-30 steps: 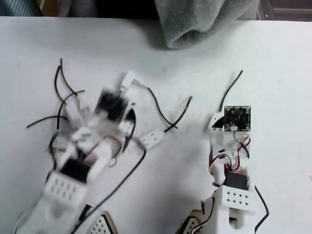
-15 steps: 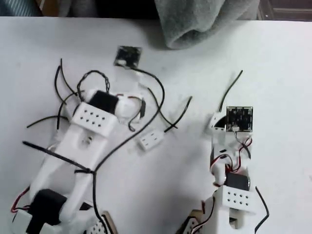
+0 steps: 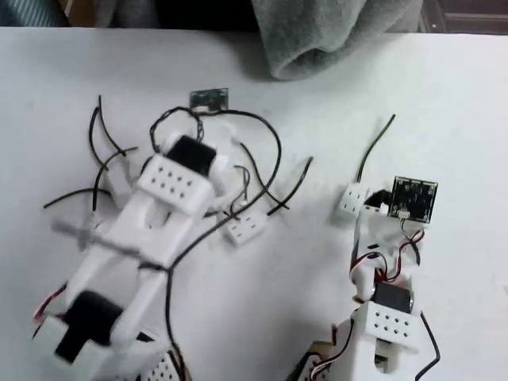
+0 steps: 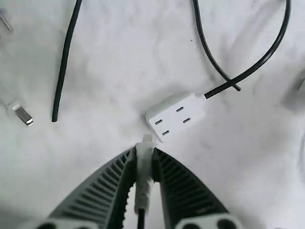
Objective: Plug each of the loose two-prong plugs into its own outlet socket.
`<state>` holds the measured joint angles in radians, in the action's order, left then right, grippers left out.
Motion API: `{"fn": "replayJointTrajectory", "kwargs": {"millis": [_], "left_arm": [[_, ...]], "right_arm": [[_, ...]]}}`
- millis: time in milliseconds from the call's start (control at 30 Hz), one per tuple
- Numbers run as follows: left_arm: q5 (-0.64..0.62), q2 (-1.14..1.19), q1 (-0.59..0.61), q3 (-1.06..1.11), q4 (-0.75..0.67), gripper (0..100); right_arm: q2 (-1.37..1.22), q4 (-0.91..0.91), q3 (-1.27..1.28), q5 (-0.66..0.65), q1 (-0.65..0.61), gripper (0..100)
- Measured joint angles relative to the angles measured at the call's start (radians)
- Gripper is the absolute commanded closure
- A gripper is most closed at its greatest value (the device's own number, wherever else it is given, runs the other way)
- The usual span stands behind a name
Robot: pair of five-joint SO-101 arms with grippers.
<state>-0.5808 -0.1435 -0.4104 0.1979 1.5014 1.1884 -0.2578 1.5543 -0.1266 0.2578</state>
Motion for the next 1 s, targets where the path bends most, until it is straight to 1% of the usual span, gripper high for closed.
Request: {"fn": "replayJointTrajectory", "kwargs": {"millis": [33, 67, 233, 367, 433, 533, 900, 1000], "left_arm": [[0.025, 0.037, 0.011, -0.011, 0.000, 98], [0.023, 0.080, 0.025, -0.023, 0.000, 98], [-0.107, 0.293, 0.100, -0.118, 0.021, 98], [-0.210, 0.402, 0.091, -0.210, 0.124, 98], [-0.252, 0.416, 0.077, -0.249, 0.167, 98], [-0.278, 0.417, 0.043, -0.296, 0.186, 98], [-0.288, 0.427, -0.057, -0.295, 0.140, 98], [-0.339, 0.427, -0.058, -0.292, 0.115, 98]], "right_arm": [[0.000, 0.000, 0.000, 0.000, 0.000, 97.8], [0.000, 0.000, 0.000, 0.000, 0.000, 97.8], [0.000, 0.000, 0.000, 0.003, 0.009, 97.8], [0.000, 0.000, 0.000, 0.006, 0.008, 97.8], [0.000, 0.000, 0.000, 0.006, 0.008, 97.8], [0.000, 0.012, 0.000, 0.006, 0.008, 97.8], [0.000, 0.028, 0.000, 0.006, 0.008, 97.8], [0.000, 0.031, 0.000, 0.006, 0.008, 97.8]]}}
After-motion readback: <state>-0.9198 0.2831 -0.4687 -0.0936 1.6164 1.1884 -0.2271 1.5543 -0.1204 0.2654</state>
